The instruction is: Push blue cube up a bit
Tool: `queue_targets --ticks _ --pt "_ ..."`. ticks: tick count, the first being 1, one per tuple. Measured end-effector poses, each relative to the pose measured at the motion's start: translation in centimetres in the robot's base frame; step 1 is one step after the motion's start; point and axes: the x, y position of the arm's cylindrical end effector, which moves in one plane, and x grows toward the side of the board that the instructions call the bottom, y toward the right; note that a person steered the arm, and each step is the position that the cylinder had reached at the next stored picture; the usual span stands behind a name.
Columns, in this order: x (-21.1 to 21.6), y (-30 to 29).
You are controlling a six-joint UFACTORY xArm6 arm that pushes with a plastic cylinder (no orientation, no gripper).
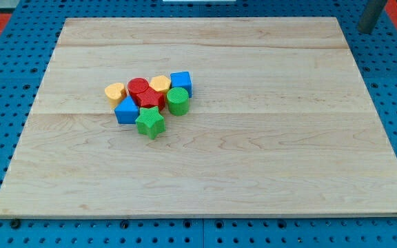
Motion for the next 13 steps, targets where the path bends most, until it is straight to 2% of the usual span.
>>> queue_targets --ticks 1,3,6,7,8,9,11,12,13 --pt "1.4 -1.2" --pt "3.7 -8.6" --pt "4.6 -8.9" --pt "9.9 -13.1" --pt "13.4 -22.3" --pt "14.8 -24.4" --pt "18.1 -32.9" --pt "18.1 -38.3" --pt "18.1 -40.9"
